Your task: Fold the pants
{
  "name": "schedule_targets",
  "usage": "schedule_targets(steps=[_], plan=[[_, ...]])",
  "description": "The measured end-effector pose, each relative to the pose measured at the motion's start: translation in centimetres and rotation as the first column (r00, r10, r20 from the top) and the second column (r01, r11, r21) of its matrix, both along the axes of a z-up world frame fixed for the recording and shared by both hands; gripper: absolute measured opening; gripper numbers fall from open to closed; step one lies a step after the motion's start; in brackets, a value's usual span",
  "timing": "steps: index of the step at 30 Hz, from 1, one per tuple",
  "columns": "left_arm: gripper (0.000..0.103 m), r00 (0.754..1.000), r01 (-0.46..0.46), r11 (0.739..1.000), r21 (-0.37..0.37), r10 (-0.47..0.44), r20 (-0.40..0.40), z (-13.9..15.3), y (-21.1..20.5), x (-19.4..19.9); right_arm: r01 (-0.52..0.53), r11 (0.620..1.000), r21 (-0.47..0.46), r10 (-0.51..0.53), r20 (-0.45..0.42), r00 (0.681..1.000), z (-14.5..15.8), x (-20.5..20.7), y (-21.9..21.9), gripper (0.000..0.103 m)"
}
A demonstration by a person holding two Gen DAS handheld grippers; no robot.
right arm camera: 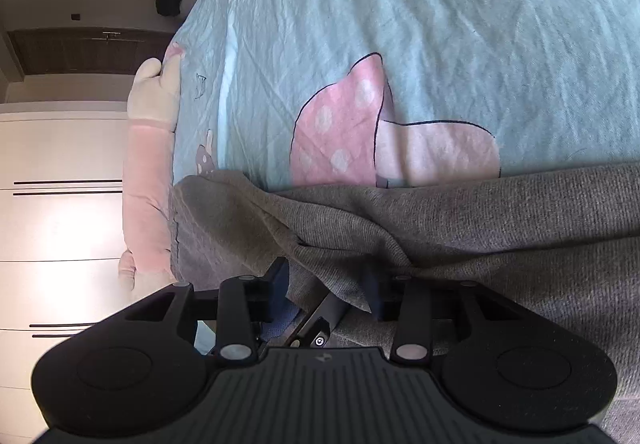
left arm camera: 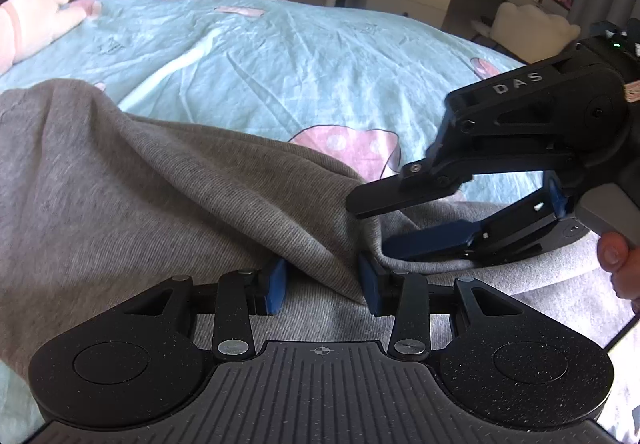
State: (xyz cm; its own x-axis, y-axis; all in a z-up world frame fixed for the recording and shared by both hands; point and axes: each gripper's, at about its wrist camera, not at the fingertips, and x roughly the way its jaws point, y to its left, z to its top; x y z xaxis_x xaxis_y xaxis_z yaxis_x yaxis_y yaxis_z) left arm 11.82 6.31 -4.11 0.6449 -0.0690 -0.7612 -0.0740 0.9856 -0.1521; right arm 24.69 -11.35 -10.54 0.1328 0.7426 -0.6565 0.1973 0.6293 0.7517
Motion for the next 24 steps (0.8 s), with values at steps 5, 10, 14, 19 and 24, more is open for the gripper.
schedule_targets(steps=[5, 10, 14, 19, 24], plan=[[0.043, 1.000, -0.006, 0.999, -0.049, 0.006, 0.013, 0.2, 0.6, -0.4, -0.062, 0.998, -0.022, 0.064, 0.098, 0.993, 0.4, 0.6, 0.9, 0.040], [0.050, 0.998, 0.046, 0.984, -0.173, -0.039, 0.042, 1.0, 1.8, -1.7, -0.116, 0.993, 0.024, 0.112, 0.138, 0.984, 1.1, -1.7, 0.0, 0.016], [0.050, 1.000, 0.026, 0.982, -0.189, -0.028, -0.008, -0.1, 2.1, -1.2, -0.093, 0.983, -0.160, 0.138, 0.297, 0.945, 4.5, -4.0, -3.1, 0.028], [0.051, 0.999, 0.037, 0.989, -0.145, -0.038, -0.002, -0.1, 1.4, -1.2, -0.061, 0.893, -0.446, 0.273, 0.429, 0.861, 7.7, -5.4, -7.3, 0.080], [0.058, 0.998, 0.059, 0.994, -0.087, -0.059, 0.009, 0.0, 0.3, -1.3, -0.165, 0.769, -0.617, 0.497, 0.416, 0.762, 7.0, -5.9, -6.4, 0.081]])
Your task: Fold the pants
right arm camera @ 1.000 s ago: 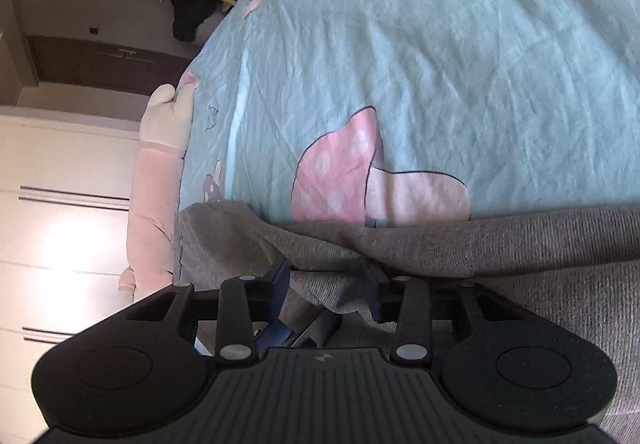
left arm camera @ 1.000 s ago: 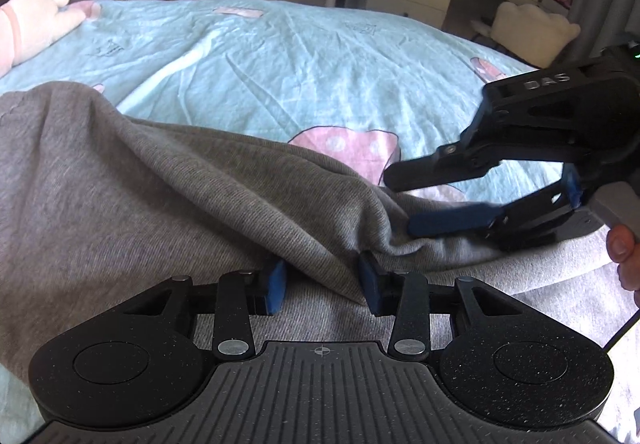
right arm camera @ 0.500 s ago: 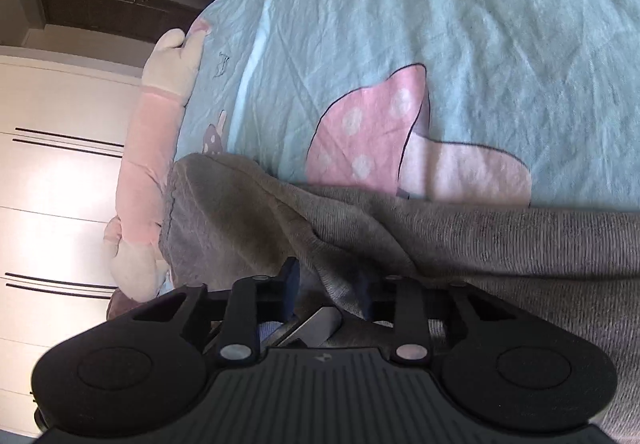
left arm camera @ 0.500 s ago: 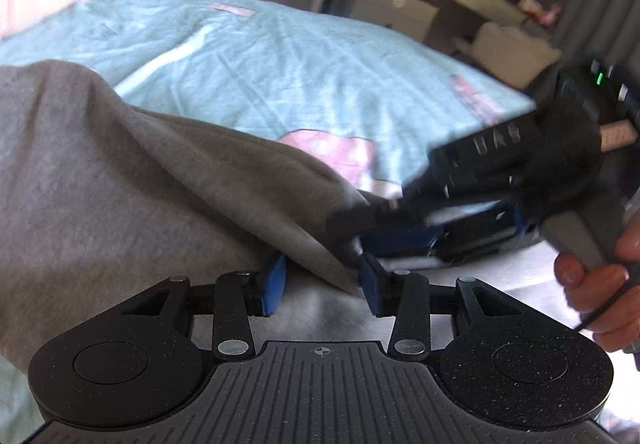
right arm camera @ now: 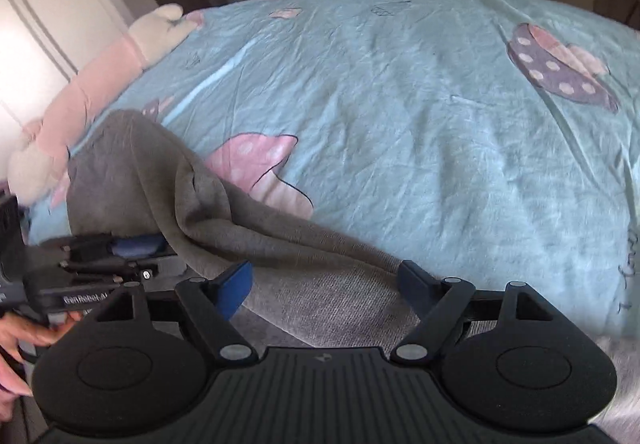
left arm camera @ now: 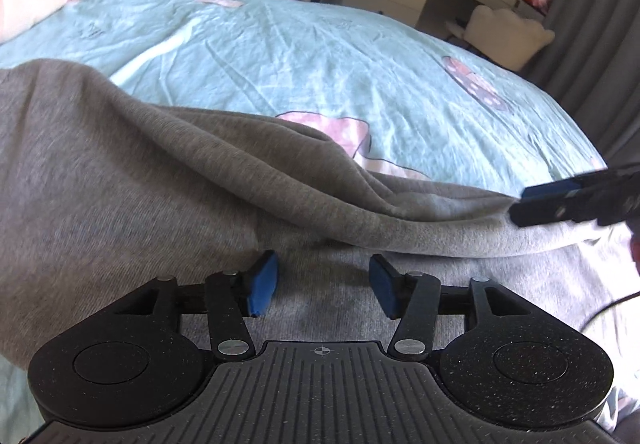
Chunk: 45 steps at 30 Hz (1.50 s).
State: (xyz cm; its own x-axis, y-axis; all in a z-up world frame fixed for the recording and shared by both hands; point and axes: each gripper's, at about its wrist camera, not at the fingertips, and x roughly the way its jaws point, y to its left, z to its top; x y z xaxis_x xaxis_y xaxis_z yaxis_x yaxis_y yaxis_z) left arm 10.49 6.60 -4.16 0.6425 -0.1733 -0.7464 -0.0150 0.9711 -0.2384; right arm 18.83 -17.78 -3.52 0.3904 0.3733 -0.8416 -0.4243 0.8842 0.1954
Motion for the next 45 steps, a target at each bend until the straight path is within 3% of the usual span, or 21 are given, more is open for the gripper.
schedule_targets(steps=[2, 3, 4, 6, 8, 12, 16, 18, 22, 26, 28, 31, 33, 35, 37, 39, 43, 44, 45], plan=[[0.057, 1.000, 0.000, 1.000, -0.006, 0.001, 0.012, 0.2, 0.1, -0.3, -0.077, 0.991, -0.113, 0.080, 0.021, 0.997, -1.2, -0.3, 1.6, 0.081], [0.057, 1.000, -0.002, 1.000, -0.018, 0.003, 0.019, 0.4, 0.2, -0.4, -0.093, 0.987, -0.134, 0.099, 0.041, 0.994, -1.5, -0.8, 1.8, 0.074], [0.057, 1.000, -0.006, 0.999, -0.031, 0.007, 0.021, 0.5, 0.3, -0.4, -0.103, 0.985, -0.136, 0.113, 0.063, 0.992, -1.5, -1.4, 1.9, 0.065], [0.057, 1.000, -0.016, 0.999, -0.050, 0.017, 0.016, 0.4, 0.6, -0.2, -0.102, 0.985, -0.138, 0.118, 0.112, 0.987, -0.9, -2.6, 2.1, 0.025], [0.057, 1.000, -0.025, 0.998, -0.062, 0.026, 0.015, 0.3, 0.7, -0.1, -0.108, 0.984, -0.145, 0.129, 0.146, 0.981, -0.3, -3.7, 1.9, 0.011], [0.056, 0.999, -0.027, 0.995, -0.094, 0.031, 0.041, 1.8, 0.7, -0.5, -0.120, 0.979, -0.164, 0.154, 0.216, 0.964, 0.7, -6.6, 2.1, 0.009], [0.064, 0.997, 0.046, 0.975, -0.215, -0.032, 0.067, 3.3, -0.1, -0.7, -0.151, 0.982, -0.115, 0.174, 0.225, 0.959, 0.9, -9.4, 2.4, 0.009], [0.071, 0.998, 0.064, 0.960, -0.273, -0.060, 0.022, 2.7, -0.9, 0.1, -0.201, 0.971, -0.129, 0.225, 0.207, 0.952, 0.2, -10.6, 2.9, 0.009], [0.071, 0.991, 0.060, 0.959, -0.278, -0.091, -0.099, 0.6, -3.2, 2.2, -0.239, 0.964, -0.115, 0.257, 0.195, 0.946, -0.8, -11.7, 2.8, 0.009], [0.071, 0.987, -0.030, 0.943, -0.333, -0.025, -0.160, 0.3, -3.4, 3.6, -0.303, 0.943, -0.141, 0.328, 0.221, 0.919, -0.5, -12.3, 2.9, 0.009], [0.069, 0.980, -0.056, 0.945, -0.321, -0.010, -0.199, -0.6, -3.6, 4.6, -0.325, 0.936, -0.138, 0.348, 0.208, 0.914, -0.4, -12.2, 3.0, 0.011], [0.042, 0.979, -0.087, 0.959, -0.270, 0.032, -0.202, -1.1, -3.5, 4.5, -0.288, 0.957, -0.025, 0.288, 0.163, 0.944, 0.9, -10.5, 2.2, 0.026], [0.033, 0.980, -0.094, 0.951, -0.295, 0.036, -0.196, -1.7, -2.4, 3.9, -0.121, 0.975, 0.184, 0.103, 0.104, 0.989, 1.9, -7.9, 0.3, 0.035], [0.030, 0.976, -0.125, 0.926, -0.356, 0.050, -0.212, -2.2, -1.2, 3.6, 0.103, 0.935, 0.340, -0.079, -0.085, 0.993, 1.1, -4.7, -1.3, 0.036], [0.030, 0.975, -0.126, 0.920, -0.371, 0.046, -0.216, -2.2, -0.9, 3.5, 0.280, 0.867, 0.412, -0.191, -0.244, 0.951, -0.7, -2.2, -2.0, 0.036], [0.030, 0.979, -0.110, 0.931, -0.349, 0.041, -0.199, -1.9, -1.3, 3.2, 0.395, 0.833, 0.387, -0.254, -0.366, 0.895, -2.6, -0.1, -1.2, 0.036], [0.030, 0.983, -0.079, 0.941, -0.330, 0.018, -0.182, -1.7, -1.5, 2.7, 0.539, 0.716, 0.444, -0.215, -0.594, 0.775, -6.9, 2.2, 0.9, 0.039], [0.030, 0.982, -0.077, 0.938, -0.337, 0.014, -0.186, -1.8, -1.3, 2.7, 0.544, 0.724, 0.424, -0.225, -0.601, 0.767, -7.3, 2.5, 1.9, 0.039], [0.030, 0.982, -0.077, 0.936, -0.344, 0.012, -0.189, -1.9, -1.1, 2.7, 0.536, 0.729, 0.425, -0.233, -0.582, 0.779, -7.4, 3.0, 2.7, 0.039]])
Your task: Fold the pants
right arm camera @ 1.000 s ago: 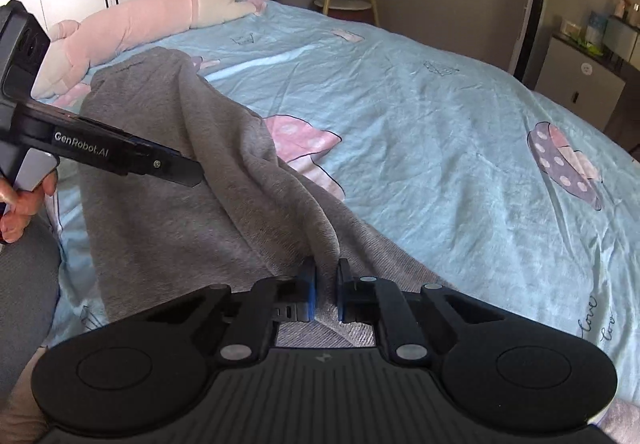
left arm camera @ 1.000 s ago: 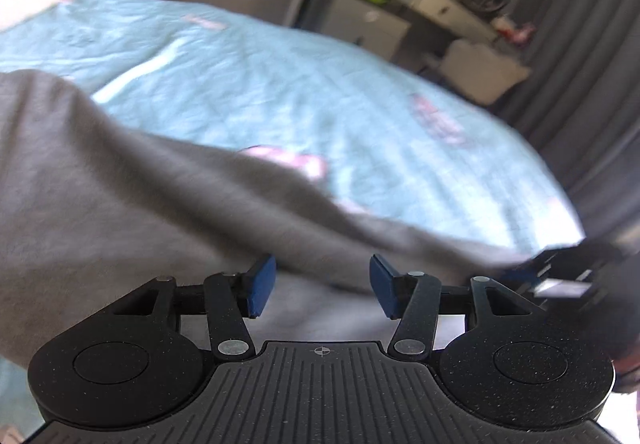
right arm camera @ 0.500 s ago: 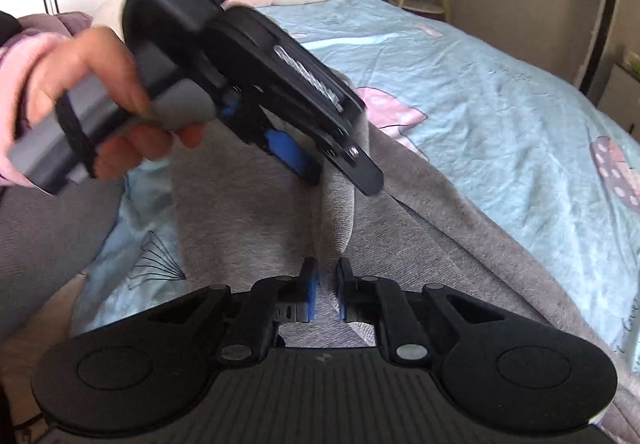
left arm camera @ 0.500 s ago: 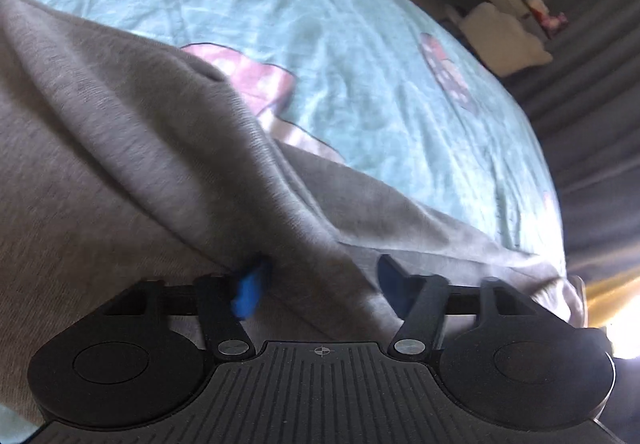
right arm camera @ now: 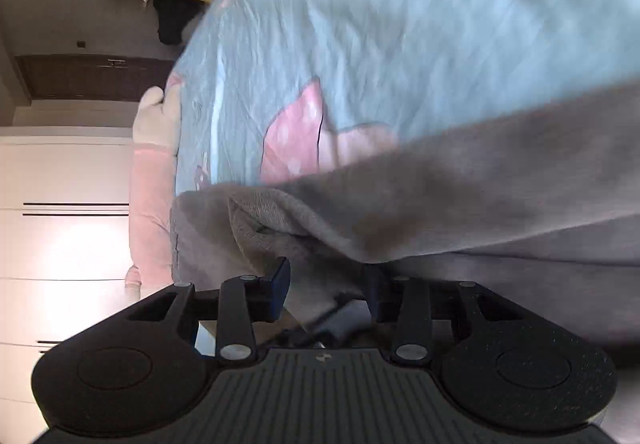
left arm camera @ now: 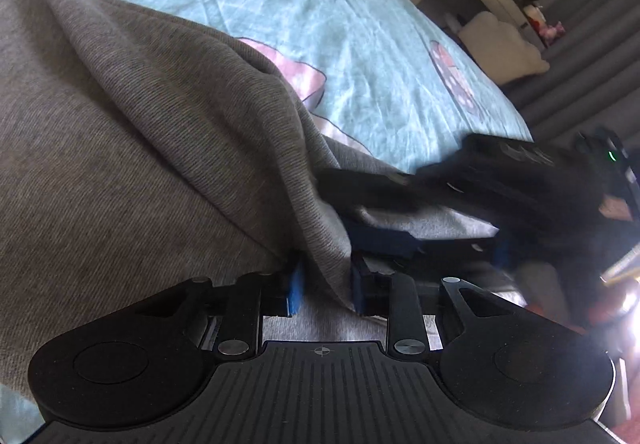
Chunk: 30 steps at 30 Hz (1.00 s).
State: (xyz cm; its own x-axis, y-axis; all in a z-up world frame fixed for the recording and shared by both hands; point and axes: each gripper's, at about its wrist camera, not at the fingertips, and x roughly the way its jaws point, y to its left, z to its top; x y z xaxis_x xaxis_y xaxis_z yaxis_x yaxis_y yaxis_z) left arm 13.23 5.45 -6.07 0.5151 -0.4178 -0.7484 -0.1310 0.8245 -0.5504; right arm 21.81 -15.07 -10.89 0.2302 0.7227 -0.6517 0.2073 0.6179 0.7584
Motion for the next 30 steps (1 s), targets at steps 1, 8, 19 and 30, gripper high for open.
schedule_targets(steps=[1, 8, 19, 30], plan=[[0.030, 1.000, -0.001, 1.000, -0.011, 0.001, 0.000, -0.1, 0.2, 0.0, 0.004, 1.000, 0.017, -0.004, 0.019, 1.000, 0.0, 0.5, 0.6, 0.039], [0.031, 1.000, 0.023, 1.000, -0.019, -0.023, 0.008, -0.1, 0.4, -0.1, 0.103, 0.995, 0.015, -0.103, 0.002, 0.995, -0.2, 2.3, 2.2, 0.052], [0.065, 0.998, -0.003, 0.998, 0.057, -0.001, 0.062, 1.6, 3.7, -1.3, 0.081, 0.978, 0.192, -0.121, 0.207, 0.971, 5.7, 10.1, 1.2, 0.039], [0.070, 0.995, -0.036, 0.999, -0.031, 0.038, 0.092, 1.0, 5.4, -1.9, -0.188, 0.905, -0.381, 0.330, 0.352, 0.876, 8.8, 2.9, 2.0, 0.067]])
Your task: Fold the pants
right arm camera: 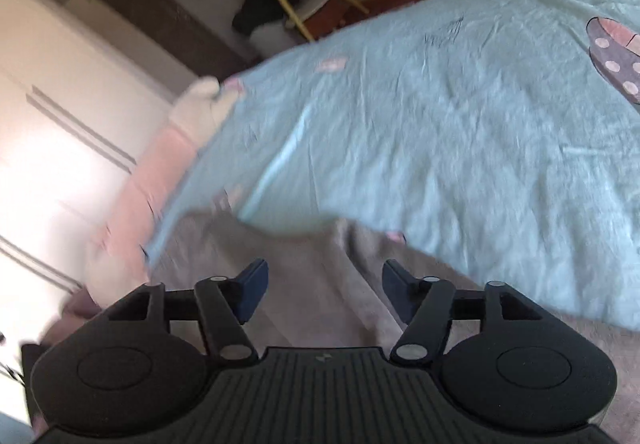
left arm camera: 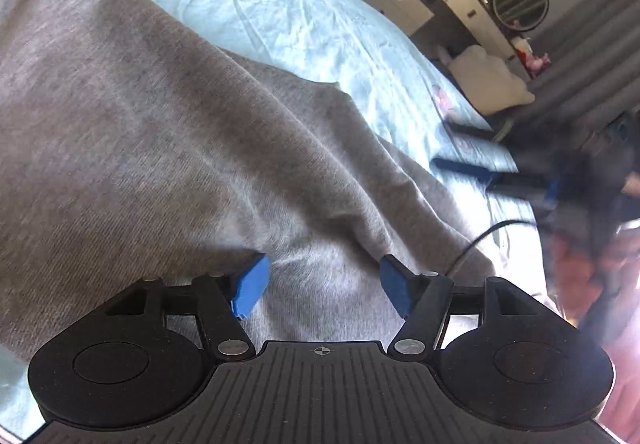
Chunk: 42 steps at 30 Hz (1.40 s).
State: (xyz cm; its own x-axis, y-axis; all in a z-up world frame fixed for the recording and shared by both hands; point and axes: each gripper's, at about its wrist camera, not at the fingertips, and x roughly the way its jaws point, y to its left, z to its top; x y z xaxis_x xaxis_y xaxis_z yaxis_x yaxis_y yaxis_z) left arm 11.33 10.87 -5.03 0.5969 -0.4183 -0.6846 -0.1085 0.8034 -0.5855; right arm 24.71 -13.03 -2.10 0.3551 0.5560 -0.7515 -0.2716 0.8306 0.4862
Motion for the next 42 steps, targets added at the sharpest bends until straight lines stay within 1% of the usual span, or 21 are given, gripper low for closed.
schedule_targets(steps=[4, 5, 6, 9, 10, 13, 15, 18, 20, 22, 24, 25, 28, 30, 32, 35, 37, 38, 39, 40, 42], plan=[[0.074, 0.999, 0.022, 0.996, 0.090, -0.024, 0.022, 0.7, -1.6, -0.6, -0.011, 1.000, -0.009, 0.010, -0.085, 0.996, -4.1, 1.3, 1.5, 0.061], [0.074, 1.000, 0.019, 0.995, 0.103, -0.022, 0.023, 0.8, -1.6, -0.9, -0.019, 1.000, -0.002, 0.019, -0.091, 0.996, -4.6, 1.8, 2.2, 0.036], [0.075, 1.000, 0.011, 0.994, 0.110, -0.014, 0.024, 0.9, -1.5, -1.3, -0.027, 0.999, -0.018, 0.026, -0.071, 0.997, -4.8, 2.4, 3.1, 0.004], [0.075, 0.999, -0.016, 0.989, 0.145, 0.011, 0.036, 1.4, -1.5, -1.4, -0.028, 0.990, -0.138, 0.051, 0.161, 0.986, -2.5, 3.7, 5.6, 0.005], [0.075, 0.999, -0.019, 0.987, 0.157, 0.013, 0.039, 1.4, -1.5, -1.3, -0.012, 0.989, -0.149, 0.042, 0.202, 0.979, -2.0, 4.2, 5.8, 0.005], [0.076, 0.999, -0.014, 0.987, 0.160, 0.009, 0.034, 1.3, -1.3, -1.1, 0.123, 0.978, -0.168, -0.059, 0.346, 0.936, -1.0, 4.0, 4.7, 0.007], [0.076, 0.999, -0.013, 0.988, 0.152, 0.008, 0.033, 1.3, -1.0, -1.1, 0.172, 0.982, -0.082, -0.142, 0.285, 0.948, -0.3, 3.1, 2.0, 0.036], [0.076, 0.999, -0.025, 0.987, 0.156, 0.018, 0.045, 1.6, -0.7, -0.9, 0.213, 0.977, 0.011, -0.206, 0.301, 0.931, 1.2, -1.8, -2.6, 0.038], [0.077, 0.998, -0.025, 0.986, 0.165, 0.014, 0.064, 1.9, -0.7, -0.5, 0.226, 0.972, 0.059, -0.234, 0.260, 0.937, 1.1, -5.9, -6.7, 0.038], [0.077, 0.997, -0.029, 0.982, 0.186, 0.016, 0.071, 2.1, -1.1, -0.1, 0.275, 0.961, 0.026, -0.274, 0.208, 0.939, 0.5, -9.8, -11.1, 0.038], [0.077, 0.997, -0.031, 0.976, 0.216, 0.015, 0.072, 2.3, -1.7, -0.1, 0.391, 0.919, -0.056, -0.370, 0.227, 0.901, 0.4, -14.0, -16.1, 0.038], [0.077, 0.998, -0.023, 0.971, 0.236, 0.007, 0.070, 2.4, -2.2, -0.2, 0.467, 0.879, -0.095, -0.436, 0.233, 0.869, 0.5, -15.8, -18.9, 0.038], [0.077, 0.996, 0.000, 0.955, 0.295, -0.026, 0.084, 2.8, -4.1, -0.1, 0.688, 0.697, -0.200, -0.616, 0.324, 0.718, 1.6, -19.6, -27.0, 0.039], [0.077, 0.996, 0.010, 0.948, 0.319, -0.039, 0.084, 2.8, -5.3, 0.1, 0.783, 0.568, -0.254, -0.665, 0.419, 0.618, 2.3, -21.0, -31.8, 0.053], [0.077, 0.996, 0.020, 0.948, 0.316, -0.045, 0.073, 2.8, -6.2, 0.5, 0.822, 0.473, -0.317, -0.674, 0.471, 0.569, 2.5, -21.4, -35.6, 0.063], [0.077, 0.995, 0.041, 0.946, 0.322, -0.066, 0.069, 2.8, -7.5, 1.0, 0.787, 0.499, -0.362, -0.669, 0.416, 0.615, 1.4, -20.5, -39.7, 0.071], [0.077, 0.994, 0.051, 0.930, 0.365, -0.082, 0.070, 2.8, -8.5, 1.6, 0.750, 0.566, -0.343, -0.658, 0.361, 0.661, 0.5, -19.6, -40.8, 0.071], [0.077, 0.994, 0.055, 0.923, 0.380, -0.087, 0.068, 2.8, -8.9, 2.0, 0.730, 0.602, -0.323, -0.651, 0.331, 0.683, 0.1, -19.2, -41.0, 0.057], [0.077, 0.995, 0.051, 0.920, 0.388, -0.082, 0.062, 2.9, -9.3, 2.4, 0.713, 0.625, -0.318, -0.636, 0.321, 0.702, 0.0, -19.0, -40.5, 0.022], [0.077, 0.996, 0.041, 0.922, 0.384, -0.070, 0.060, 2.9, -9.6, 2.7, 0.700, 0.633, -0.330, -0.615, 0.335, 0.714, -0.1, -18.5, -40.0, 0.004], [0.077, 0.996, 0.028, 0.935, 0.354, -0.055, 0.067, 2.8, -10.1, 3.3, 0.676, 0.650, -0.348, -0.562, 0.379, 0.735, 0.1, -18.4, -38.8, 0.006]])
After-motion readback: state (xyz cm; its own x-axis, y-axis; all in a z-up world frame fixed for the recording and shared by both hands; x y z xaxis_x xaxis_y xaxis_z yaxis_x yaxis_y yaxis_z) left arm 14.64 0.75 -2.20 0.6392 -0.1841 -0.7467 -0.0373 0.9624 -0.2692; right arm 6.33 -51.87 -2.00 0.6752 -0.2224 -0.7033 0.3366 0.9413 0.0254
